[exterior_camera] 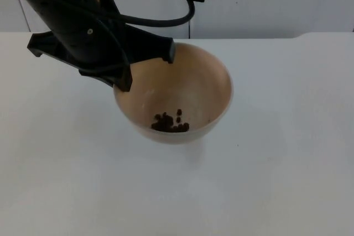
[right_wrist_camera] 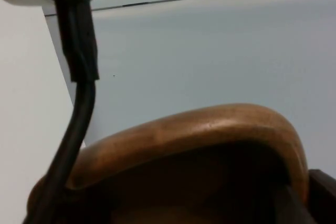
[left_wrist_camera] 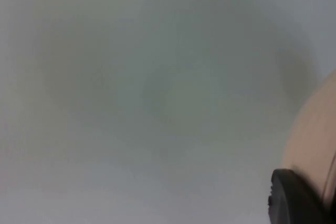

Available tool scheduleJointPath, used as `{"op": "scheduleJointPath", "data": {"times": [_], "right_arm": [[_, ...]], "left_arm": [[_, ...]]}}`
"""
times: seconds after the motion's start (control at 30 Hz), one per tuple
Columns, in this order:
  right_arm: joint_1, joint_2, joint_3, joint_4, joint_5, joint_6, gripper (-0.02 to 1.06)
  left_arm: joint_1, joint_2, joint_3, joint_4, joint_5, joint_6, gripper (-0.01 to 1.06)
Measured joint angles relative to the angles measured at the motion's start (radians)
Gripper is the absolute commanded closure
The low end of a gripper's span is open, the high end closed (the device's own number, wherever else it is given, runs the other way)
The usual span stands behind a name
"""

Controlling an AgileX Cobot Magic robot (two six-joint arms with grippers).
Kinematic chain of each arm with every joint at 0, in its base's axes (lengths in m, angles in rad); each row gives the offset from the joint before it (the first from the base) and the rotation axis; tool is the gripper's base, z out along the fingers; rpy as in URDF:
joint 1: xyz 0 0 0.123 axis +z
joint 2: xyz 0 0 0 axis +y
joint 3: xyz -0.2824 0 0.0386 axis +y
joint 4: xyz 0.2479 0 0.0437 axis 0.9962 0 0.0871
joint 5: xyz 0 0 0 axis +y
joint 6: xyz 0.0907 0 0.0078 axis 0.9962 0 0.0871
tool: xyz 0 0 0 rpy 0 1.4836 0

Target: Pick up the bowl with the left hand and pour the coffee beans from the cup into the bowl with the right hand.

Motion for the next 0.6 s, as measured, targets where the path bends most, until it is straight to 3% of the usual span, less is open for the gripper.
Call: {"op": "scheduleJointPath", "data": {"times": [0.23, 0.43, 0.6], "right_arm": [[0.000, 0.000, 0.000, 0.005, 0.000, 0.006, 1.04], [-0.012, -0.011, -0.053, 0.120, -0.003, 0.012, 1.04], [-0.016, -0.027, -0.074, 0.138, -0.001, 0.006, 1.04]], "left_arm": [[0.000, 0.000, 0.000, 0.000, 0.000, 0.000, 1.05], [0.000, -0.001, 0.000, 0.000, 0.000, 0.000, 1.05], [0.000, -0.001, 0.000, 0.000, 0.000, 0.000, 1.05]]}}
